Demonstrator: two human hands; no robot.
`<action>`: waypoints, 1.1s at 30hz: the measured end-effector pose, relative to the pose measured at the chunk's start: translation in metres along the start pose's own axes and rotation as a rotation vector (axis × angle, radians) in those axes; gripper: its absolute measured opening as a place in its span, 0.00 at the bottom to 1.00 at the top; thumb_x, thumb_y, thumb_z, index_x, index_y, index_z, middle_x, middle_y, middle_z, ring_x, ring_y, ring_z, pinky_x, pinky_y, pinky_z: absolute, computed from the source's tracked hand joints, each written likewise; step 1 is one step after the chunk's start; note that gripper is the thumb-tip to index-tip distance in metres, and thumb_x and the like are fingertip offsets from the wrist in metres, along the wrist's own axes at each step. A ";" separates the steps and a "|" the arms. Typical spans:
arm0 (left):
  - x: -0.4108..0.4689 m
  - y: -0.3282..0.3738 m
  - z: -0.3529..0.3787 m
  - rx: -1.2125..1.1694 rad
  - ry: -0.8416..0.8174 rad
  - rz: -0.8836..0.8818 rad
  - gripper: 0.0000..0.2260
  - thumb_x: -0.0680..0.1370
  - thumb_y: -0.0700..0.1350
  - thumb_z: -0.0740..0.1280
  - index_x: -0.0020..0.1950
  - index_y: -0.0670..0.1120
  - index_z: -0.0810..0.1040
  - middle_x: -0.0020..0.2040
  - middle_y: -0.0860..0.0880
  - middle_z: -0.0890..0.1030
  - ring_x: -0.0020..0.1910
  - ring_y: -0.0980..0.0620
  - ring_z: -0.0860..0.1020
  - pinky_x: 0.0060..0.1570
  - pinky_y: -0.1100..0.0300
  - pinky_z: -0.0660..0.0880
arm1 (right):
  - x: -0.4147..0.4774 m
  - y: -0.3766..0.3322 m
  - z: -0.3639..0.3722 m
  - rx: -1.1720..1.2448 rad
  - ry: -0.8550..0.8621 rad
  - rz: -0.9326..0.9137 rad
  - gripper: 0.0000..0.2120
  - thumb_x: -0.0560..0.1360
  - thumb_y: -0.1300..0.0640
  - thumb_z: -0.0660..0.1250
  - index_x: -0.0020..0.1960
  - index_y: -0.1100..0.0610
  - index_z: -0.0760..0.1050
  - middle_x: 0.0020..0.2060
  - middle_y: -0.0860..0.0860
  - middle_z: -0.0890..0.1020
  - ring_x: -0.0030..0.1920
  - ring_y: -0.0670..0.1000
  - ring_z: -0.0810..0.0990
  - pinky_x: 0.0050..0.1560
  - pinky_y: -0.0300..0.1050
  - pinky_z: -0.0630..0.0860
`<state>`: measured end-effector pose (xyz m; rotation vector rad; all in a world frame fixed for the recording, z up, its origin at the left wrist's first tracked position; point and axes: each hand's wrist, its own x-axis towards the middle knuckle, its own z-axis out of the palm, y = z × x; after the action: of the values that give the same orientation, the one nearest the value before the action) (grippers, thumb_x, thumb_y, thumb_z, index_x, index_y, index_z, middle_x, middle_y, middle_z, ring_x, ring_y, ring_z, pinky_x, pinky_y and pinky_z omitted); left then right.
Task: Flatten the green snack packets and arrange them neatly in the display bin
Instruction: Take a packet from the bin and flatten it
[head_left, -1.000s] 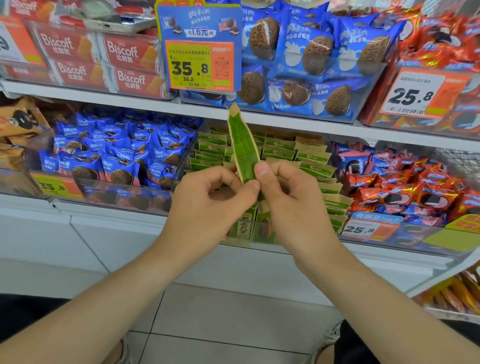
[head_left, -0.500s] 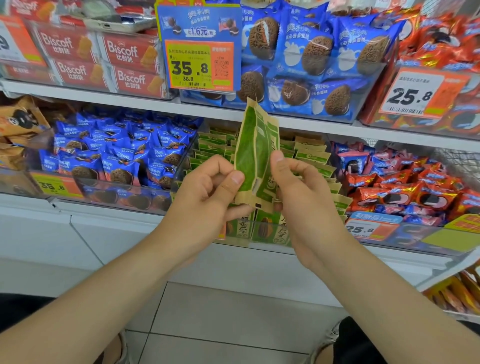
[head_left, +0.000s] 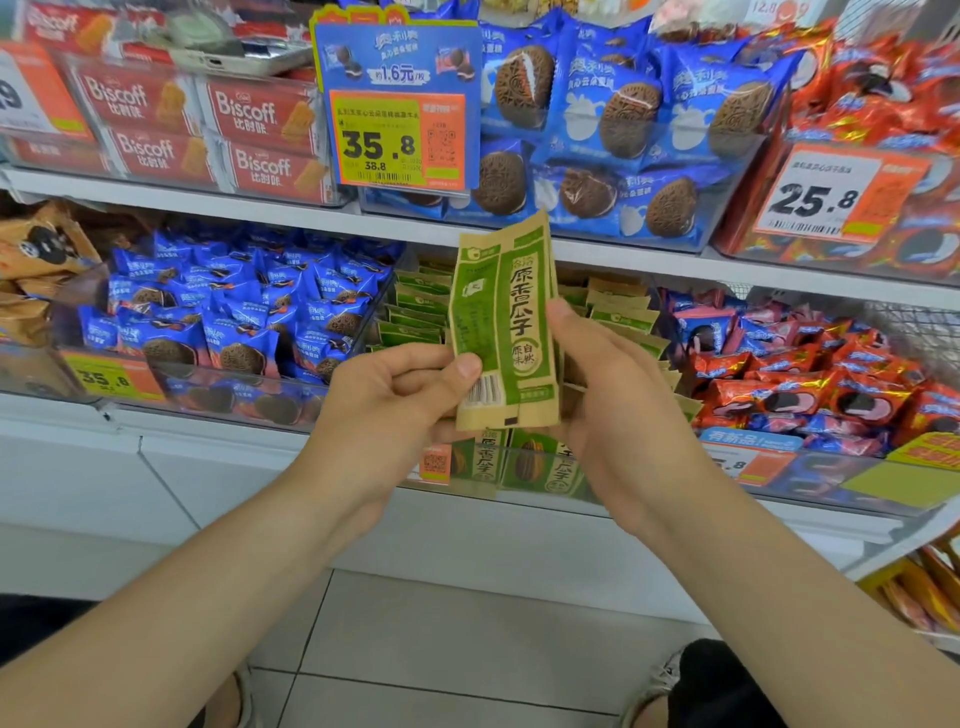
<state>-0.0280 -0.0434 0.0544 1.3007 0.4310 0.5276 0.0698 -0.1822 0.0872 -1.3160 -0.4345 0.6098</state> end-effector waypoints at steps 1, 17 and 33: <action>0.001 0.000 0.000 -0.030 0.028 0.004 0.08 0.81 0.40 0.71 0.58 0.38 0.84 0.47 0.41 0.89 0.42 0.48 0.88 0.40 0.60 0.84 | -0.001 0.001 0.000 0.044 -0.016 0.030 0.16 0.86 0.47 0.63 0.62 0.56 0.84 0.53 0.53 0.89 0.53 0.54 0.88 0.58 0.58 0.84; -0.011 0.003 0.007 0.313 -0.021 0.256 0.18 0.78 0.54 0.77 0.52 0.40 0.78 0.47 0.51 0.87 0.46 0.51 0.86 0.46 0.34 0.84 | -0.008 0.006 -0.002 -0.318 0.091 -0.301 0.08 0.79 0.64 0.74 0.46 0.53 0.87 0.42 0.51 0.90 0.45 0.54 0.89 0.48 0.56 0.87; -0.004 0.005 0.001 0.381 -0.069 0.205 0.03 0.81 0.38 0.68 0.47 0.43 0.79 0.34 0.55 0.82 0.36 0.50 0.85 0.35 0.50 0.86 | -0.008 0.007 0.000 -0.101 0.090 -0.052 0.05 0.80 0.64 0.73 0.53 0.64 0.86 0.45 0.56 0.89 0.45 0.55 0.90 0.46 0.45 0.86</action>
<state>-0.0313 -0.0455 0.0595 1.7374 0.3527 0.5875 0.0625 -0.1866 0.0811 -1.4177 -0.4288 0.4889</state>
